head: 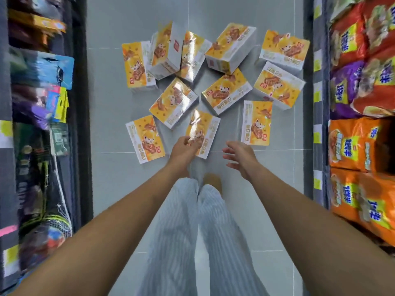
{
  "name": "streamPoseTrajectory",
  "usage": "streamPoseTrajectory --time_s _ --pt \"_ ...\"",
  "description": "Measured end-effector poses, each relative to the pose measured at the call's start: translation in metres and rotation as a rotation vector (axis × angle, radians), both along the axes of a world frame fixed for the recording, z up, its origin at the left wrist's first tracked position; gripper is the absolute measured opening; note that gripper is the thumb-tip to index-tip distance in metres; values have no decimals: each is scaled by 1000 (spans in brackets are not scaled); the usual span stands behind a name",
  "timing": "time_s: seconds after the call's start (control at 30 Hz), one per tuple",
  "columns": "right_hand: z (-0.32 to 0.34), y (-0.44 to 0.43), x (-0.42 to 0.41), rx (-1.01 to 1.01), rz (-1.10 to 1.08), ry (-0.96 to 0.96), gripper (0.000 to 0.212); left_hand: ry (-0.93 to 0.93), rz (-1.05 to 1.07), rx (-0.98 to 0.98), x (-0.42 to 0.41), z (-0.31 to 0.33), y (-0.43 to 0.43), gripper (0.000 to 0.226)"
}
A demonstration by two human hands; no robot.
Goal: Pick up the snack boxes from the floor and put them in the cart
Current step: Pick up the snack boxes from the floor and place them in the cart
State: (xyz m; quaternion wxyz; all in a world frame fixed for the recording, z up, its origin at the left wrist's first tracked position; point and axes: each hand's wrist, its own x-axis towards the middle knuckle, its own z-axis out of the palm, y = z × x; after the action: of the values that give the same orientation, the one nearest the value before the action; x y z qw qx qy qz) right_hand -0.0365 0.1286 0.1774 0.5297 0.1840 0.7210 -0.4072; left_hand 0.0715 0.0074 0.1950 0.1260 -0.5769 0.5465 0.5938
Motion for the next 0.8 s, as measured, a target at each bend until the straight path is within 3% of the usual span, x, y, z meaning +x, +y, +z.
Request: streamPoseTrajectory --time_s 0.17,0.33,0.5,0.57,0.7,0.8 --pt "-104 -13 -4 49 -9 -22 14 -51 -92 -9 -8 -99 -18 56" --pt "-209 -24 -4 95 -3 -32 13 -92 -52 77 -17 -201 -32 55" --pt "-313 -33 2 128 1 -71 27 -137 -45 116 -17 -302 -44 22" --pt "-343 -35 3 138 11 -82 28 -158 -34 122 -16 -334 -50 29" --pt "-389 -38 13 137 -16 -126 28 -271 -31 142 -12 -386 -60 73" --pt "-412 -41 23 172 -16 -157 31 -312 -23 207 -8 -408 -66 64"
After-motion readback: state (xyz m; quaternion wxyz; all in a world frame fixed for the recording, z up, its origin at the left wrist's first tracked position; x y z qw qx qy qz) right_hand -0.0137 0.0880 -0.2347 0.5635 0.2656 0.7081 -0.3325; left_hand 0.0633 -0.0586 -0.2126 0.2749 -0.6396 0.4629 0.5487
